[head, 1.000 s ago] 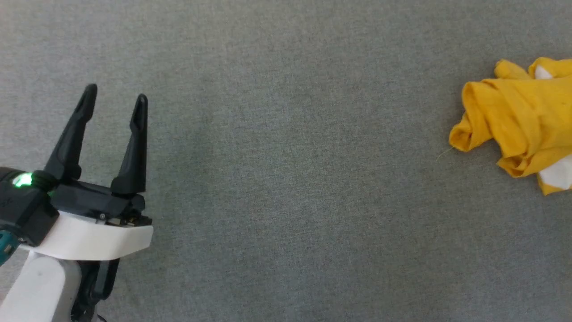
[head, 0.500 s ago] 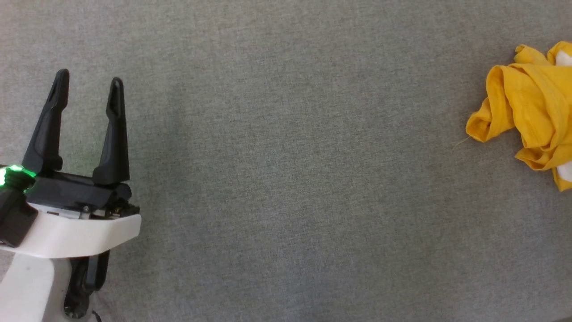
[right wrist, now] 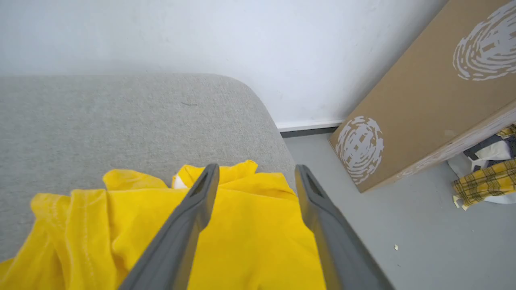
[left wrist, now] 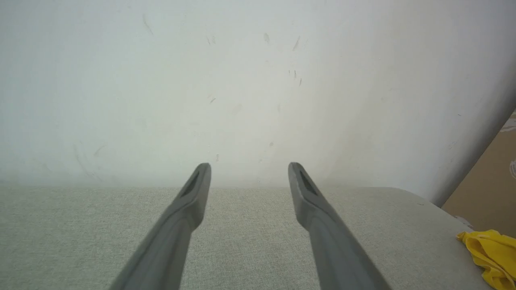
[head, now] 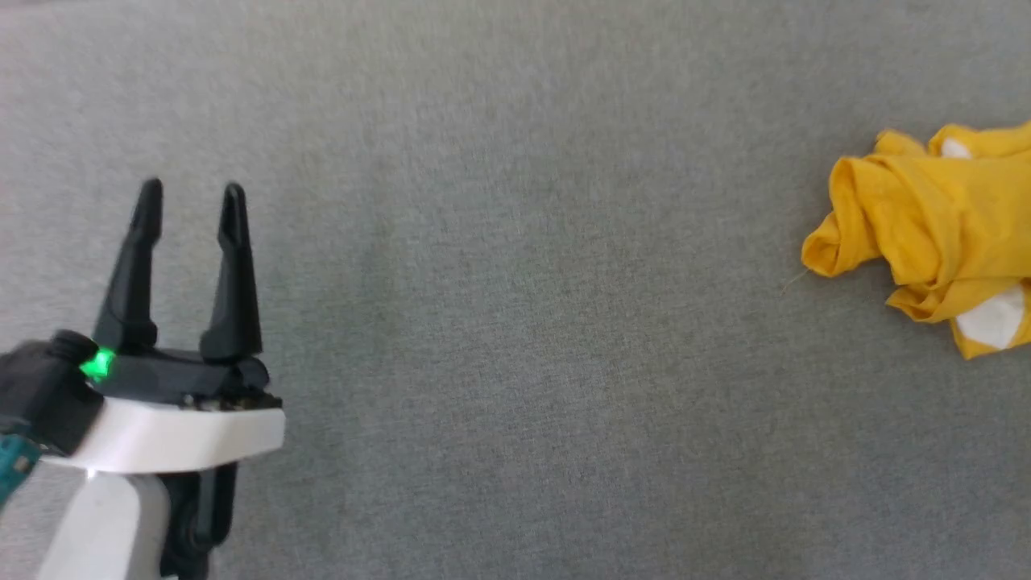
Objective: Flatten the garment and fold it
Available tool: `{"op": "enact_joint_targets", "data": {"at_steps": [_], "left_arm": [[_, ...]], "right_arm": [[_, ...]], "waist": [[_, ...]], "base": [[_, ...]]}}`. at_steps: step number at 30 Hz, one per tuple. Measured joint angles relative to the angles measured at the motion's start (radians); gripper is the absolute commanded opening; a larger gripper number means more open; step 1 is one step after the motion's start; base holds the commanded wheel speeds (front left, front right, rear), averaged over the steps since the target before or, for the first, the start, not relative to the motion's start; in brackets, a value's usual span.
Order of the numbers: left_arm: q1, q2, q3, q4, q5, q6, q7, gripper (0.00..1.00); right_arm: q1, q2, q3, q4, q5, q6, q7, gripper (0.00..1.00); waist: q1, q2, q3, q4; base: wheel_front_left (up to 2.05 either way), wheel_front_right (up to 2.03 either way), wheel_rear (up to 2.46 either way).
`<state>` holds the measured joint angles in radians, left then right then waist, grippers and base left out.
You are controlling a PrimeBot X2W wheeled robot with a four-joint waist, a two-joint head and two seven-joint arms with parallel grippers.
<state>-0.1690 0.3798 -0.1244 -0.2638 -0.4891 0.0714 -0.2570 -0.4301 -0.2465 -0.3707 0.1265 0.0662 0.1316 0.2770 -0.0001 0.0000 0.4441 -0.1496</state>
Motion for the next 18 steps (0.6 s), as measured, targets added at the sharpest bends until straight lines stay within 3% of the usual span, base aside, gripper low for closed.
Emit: {"op": "enact_joint_targets", "data": {"at_steps": [9,18], "left_arm": [[0.102,-0.065,0.018,0.033,0.081,-0.009,0.0,1.0],[0.197,-0.121,0.017,0.048,0.204,-0.009,0.0,1.0]], "right_arm": [[0.152,0.133,0.084,-0.156,0.042,0.0,-0.132,1.0],[0.317,0.188,0.13,-0.215,0.026,0.0,-0.349,1.0]], "waist": [[-0.0002,0.0,-0.147,0.025],[-0.0002,0.0,-0.277,0.075]], "base": [[0.0,0.0,0.0],[0.0,0.0,0.0]]}}
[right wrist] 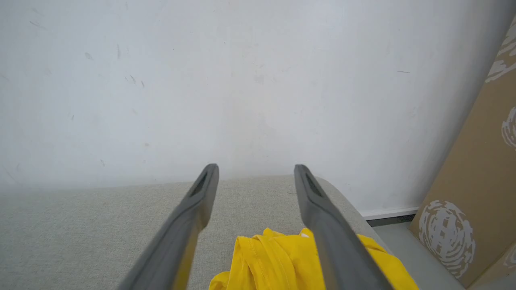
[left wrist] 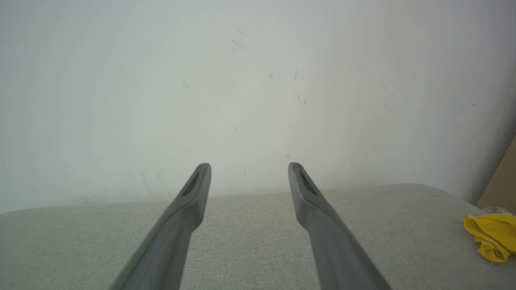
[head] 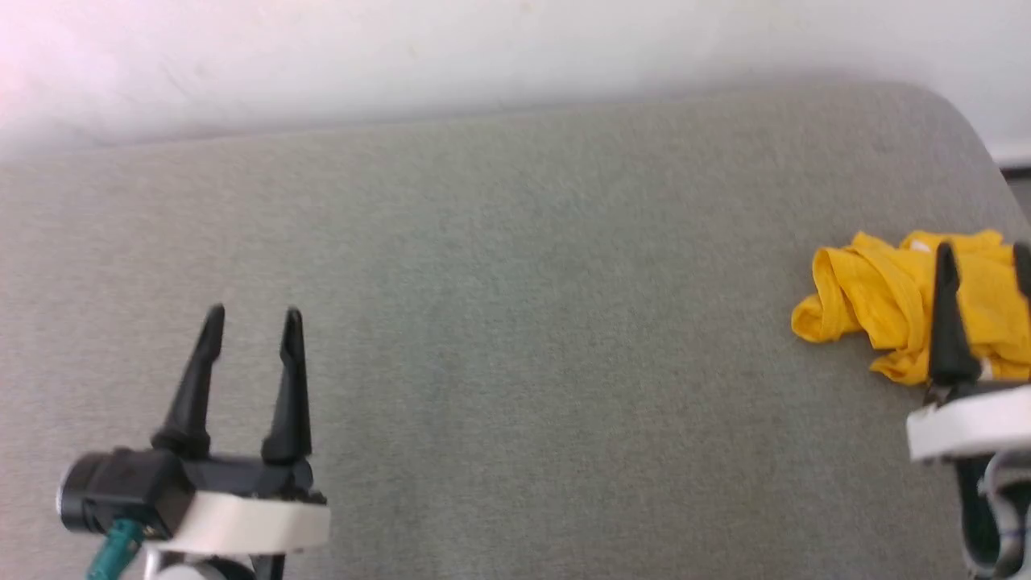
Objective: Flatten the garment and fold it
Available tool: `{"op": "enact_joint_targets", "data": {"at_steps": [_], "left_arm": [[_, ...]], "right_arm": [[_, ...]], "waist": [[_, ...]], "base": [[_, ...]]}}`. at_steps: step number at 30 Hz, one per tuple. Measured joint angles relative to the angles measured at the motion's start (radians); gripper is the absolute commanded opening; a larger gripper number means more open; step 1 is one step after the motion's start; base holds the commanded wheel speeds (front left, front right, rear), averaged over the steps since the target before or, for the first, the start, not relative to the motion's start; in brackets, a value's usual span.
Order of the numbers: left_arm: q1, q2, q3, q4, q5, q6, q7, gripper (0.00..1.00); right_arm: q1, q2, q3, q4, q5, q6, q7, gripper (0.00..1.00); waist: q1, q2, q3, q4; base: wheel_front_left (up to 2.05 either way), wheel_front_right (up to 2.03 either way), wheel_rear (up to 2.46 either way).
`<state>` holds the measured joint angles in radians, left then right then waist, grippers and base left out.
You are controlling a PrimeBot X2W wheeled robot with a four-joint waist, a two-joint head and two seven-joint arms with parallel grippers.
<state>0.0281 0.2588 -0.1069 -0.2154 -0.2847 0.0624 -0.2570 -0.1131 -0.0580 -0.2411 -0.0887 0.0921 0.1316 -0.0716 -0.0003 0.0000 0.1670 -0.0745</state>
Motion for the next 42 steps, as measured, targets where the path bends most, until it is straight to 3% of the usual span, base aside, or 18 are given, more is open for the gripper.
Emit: {"op": "enact_joint_targets", "data": {"at_steps": [8,21,36,37,42], "left_arm": [[0.078,-0.048,0.004,0.045,0.045,-0.01,0.0,1.0],[0.166,-0.111,-0.002,0.151,0.091,-0.06,0.0,1.0],[0.175,-0.137,0.04,0.156,0.115,-0.095,0.0,1.0],[0.175,-0.137,0.04,0.156,0.115,-0.095,0.0,0.0],[0.175,-0.138,0.041,0.156,0.116,-0.096,0.002,0.0]], "right_arm": [[0.115,0.005,0.029,0.063,-0.022,0.0,-0.1,1.0],[0.22,0.005,0.049,0.199,-0.003,0.0,-0.161,1.0],[0.217,0.005,0.068,0.227,-0.004,0.0,-0.173,1.0],[0.217,0.005,0.068,0.227,-0.004,0.0,-0.173,0.0],[0.217,0.004,0.068,0.228,-0.004,0.0,-0.175,0.0]], "waist": [[0.0002,0.0,-0.083,0.053],[0.0001,0.0,-0.2,0.091],[0.0003,0.0,-0.187,0.083],[0.0003,0.0,-0.187,0.083],[0.0004,0.0,-0.186,0.083]], "base": [[0.0,0.0,0.0],[0.0,0.0,0.0],[0.0,0.0,0.0],[0.0,0.0,0.0],[0.0,0.0,0.0]]}}
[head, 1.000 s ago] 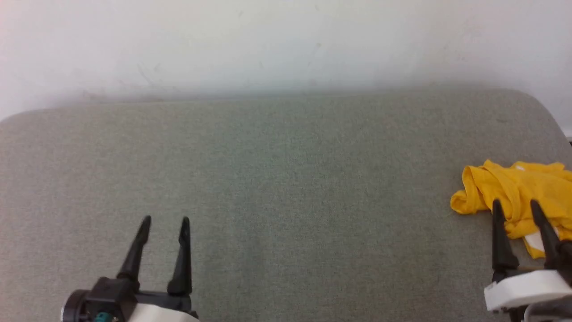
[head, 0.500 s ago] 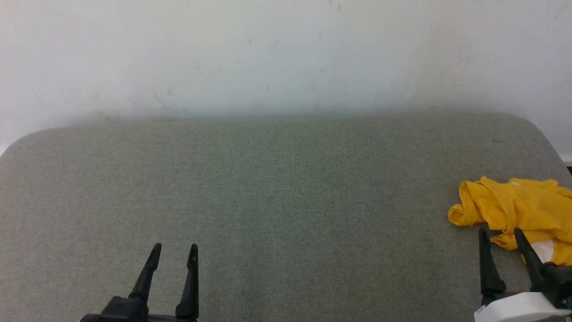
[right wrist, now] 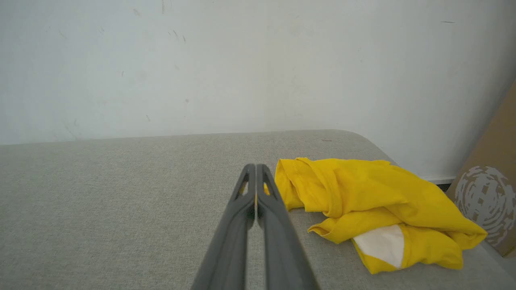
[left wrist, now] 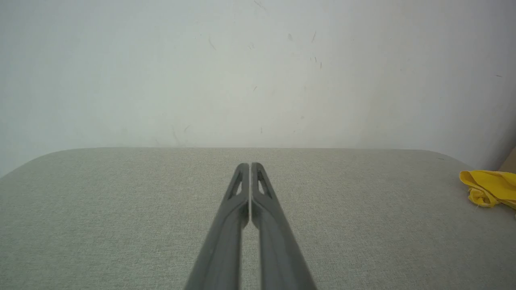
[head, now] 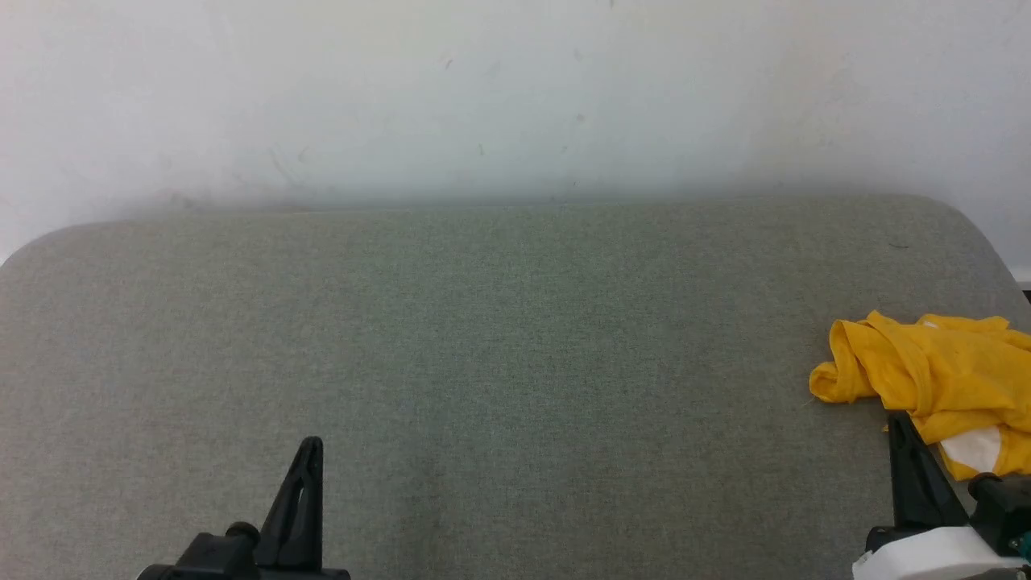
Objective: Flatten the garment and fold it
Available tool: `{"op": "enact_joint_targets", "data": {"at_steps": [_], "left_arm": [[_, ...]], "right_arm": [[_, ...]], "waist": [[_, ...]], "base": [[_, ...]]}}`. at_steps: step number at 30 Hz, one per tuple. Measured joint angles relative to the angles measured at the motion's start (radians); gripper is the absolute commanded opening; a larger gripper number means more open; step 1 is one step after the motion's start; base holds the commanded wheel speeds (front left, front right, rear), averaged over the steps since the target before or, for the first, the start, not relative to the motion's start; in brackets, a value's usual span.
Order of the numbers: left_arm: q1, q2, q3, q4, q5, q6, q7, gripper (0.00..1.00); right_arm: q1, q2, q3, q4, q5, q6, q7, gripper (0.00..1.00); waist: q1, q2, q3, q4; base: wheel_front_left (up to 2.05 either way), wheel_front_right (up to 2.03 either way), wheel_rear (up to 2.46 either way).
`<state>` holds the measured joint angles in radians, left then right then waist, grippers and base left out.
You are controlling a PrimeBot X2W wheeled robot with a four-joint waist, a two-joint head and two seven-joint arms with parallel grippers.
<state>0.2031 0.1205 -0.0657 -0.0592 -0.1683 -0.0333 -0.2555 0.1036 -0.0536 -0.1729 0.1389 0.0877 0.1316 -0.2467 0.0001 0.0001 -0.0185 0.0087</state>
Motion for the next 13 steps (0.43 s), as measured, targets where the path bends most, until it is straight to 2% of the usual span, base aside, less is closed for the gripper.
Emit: {"op": "enact_joint_targets", "data": {"at_steps": [13], "left_arm": [[-0.004,-0.001,0.001,0.003,0.005,0.0,0.021,0.0]], "right_arm": [[0.0,0.0,0.013,-0.008,-0.001,0.0,0.019,0.0]], "waist": [[0.0001,0.0,0.002,-0.001]], "base": [[0.0,0.0,0.0]]}}
